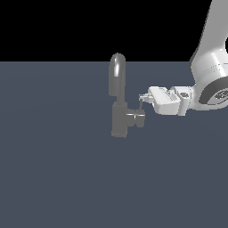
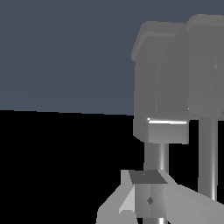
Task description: Turn on the faucet by rotating a designated handle.
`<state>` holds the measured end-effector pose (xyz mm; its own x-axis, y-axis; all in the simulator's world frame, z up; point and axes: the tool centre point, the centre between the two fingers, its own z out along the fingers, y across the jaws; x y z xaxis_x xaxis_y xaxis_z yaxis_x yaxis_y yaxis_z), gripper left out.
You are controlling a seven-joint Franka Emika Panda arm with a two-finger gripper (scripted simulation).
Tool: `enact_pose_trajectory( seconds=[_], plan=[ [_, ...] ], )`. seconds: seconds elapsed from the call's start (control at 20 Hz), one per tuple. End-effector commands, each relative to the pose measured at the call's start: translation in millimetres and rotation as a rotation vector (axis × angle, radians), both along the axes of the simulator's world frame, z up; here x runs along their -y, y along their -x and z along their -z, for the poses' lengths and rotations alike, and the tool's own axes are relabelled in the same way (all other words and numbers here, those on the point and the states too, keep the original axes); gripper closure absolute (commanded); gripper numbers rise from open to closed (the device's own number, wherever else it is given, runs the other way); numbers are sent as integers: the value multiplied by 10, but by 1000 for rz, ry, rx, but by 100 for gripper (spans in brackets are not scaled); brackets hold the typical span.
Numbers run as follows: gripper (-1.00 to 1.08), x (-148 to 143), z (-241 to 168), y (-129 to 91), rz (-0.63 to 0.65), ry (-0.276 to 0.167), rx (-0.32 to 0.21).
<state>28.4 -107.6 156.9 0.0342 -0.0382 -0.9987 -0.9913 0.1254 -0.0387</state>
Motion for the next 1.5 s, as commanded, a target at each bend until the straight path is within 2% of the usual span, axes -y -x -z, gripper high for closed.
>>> enact_pose_trajectory(
  seconds=[0.0, 0.45, 1.3, 1.4, 1.45],
  plan=[
    [108, -9, 76, -6, 23, -22, -17],
    [108, -18, 136, -4, 39, -37, -29],
    [108, -109, 22, 476, 39, -38, -29],
    [108, -91, 9, 398, 45, -31, -18],
    [108, -98, 29, 436, 45, -32, -19]
  ],
)
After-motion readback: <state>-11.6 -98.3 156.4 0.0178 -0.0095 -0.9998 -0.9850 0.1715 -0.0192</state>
